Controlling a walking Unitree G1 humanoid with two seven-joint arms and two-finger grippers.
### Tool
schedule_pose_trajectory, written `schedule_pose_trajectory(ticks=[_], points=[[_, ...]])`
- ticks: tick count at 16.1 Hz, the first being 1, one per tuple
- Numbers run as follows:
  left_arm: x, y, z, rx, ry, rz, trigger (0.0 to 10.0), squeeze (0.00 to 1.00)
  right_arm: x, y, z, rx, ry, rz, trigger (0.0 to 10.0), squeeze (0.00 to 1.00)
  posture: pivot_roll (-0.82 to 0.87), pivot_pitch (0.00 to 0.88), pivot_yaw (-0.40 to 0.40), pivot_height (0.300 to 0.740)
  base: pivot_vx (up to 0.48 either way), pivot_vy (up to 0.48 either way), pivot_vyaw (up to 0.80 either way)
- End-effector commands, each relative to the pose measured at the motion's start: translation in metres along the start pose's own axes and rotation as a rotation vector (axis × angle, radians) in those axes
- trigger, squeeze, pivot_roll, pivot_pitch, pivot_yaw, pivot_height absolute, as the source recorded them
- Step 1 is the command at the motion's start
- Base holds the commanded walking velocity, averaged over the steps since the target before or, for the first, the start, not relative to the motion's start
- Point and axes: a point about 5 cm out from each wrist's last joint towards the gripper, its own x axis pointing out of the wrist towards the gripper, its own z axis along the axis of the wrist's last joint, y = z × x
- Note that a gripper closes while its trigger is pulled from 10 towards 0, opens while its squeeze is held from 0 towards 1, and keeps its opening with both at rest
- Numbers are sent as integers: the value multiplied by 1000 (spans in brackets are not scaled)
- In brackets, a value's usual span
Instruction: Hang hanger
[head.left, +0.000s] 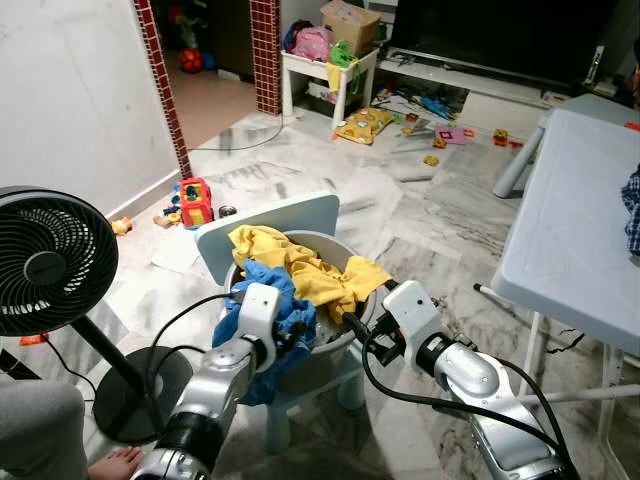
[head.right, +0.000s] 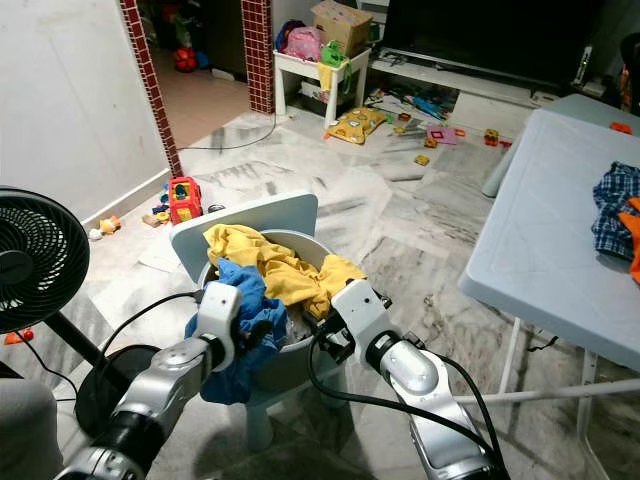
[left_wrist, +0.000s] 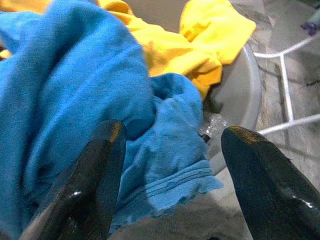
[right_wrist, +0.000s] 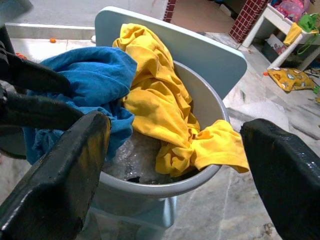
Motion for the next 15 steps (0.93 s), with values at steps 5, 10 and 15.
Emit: schedule_pose_trajectory(ticks=[5,10,15], points=[[8,1,-2,-36,44,-24,10000,0,-9,-4,0,-10,9,-20,10000,0,-222,0,3,740,0,0,0],[12,-8,-8,-194,32,-42,3333,0,-14,-2,-2,-5,20,-23,10000,0,-231,0,7,740,0,0,0],[13,-8,-8,-220,33,-35,0,0,-14,-2,-2,-5,21,-22,10000,0,-233,1,7,740,0,0,0]])
